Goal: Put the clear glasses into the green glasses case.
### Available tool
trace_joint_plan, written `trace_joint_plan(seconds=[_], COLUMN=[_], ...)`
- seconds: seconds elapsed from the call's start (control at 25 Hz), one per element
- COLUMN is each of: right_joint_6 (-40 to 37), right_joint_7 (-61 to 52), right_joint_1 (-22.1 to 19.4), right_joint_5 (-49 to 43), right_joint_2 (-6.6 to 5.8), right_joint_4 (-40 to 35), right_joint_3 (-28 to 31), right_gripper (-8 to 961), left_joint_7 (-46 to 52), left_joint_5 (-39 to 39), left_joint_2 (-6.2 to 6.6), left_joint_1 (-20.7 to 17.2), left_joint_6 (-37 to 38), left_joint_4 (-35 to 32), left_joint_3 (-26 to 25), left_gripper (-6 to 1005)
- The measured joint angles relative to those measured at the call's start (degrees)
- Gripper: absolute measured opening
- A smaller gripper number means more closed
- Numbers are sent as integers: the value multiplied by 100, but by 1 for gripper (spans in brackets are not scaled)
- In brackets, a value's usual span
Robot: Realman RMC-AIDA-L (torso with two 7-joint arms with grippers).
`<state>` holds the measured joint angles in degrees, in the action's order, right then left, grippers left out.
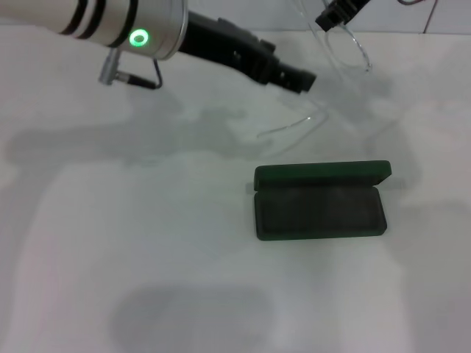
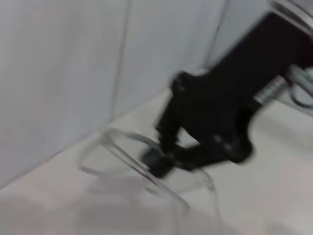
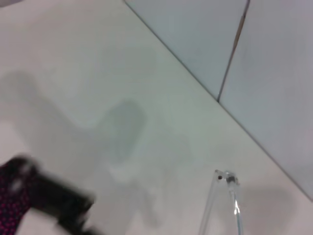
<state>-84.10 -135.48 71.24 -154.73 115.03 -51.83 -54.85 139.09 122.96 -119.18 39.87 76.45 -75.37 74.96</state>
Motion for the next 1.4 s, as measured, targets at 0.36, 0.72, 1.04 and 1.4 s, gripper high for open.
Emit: trace_joint_plan(seconds=[0.36, 0.72, 1.04, 1.4], right_joint_6=[175, 194, -198, -417], right_joint_7=[2, 25, 28, 29], right_joint_1=[-49, -65, -63, -53], right_joint_5=[286, 692, 733, 681], right_joint_2=[2, 19, 20, 20], right_joint_4=[-397, -516, -452, -326], right_joint_3=[2, -56, -82, -153], right_gripper=[87, 87, 87, 87], left_joint_7=[-129, -128, -142, -159], left_joint_5=[-61, -159, -52, 222], left_joint_2=[-40, -53, -34, -37], left_joint_1=[-50, 254, 297, 306], left_joint_6=[734, 646, 186, 134], left_joint_4=[25, 578, 748, 735], left_joint_3=[284, 583, 535, 298], left_gripper=[885, 884, 885, 885])
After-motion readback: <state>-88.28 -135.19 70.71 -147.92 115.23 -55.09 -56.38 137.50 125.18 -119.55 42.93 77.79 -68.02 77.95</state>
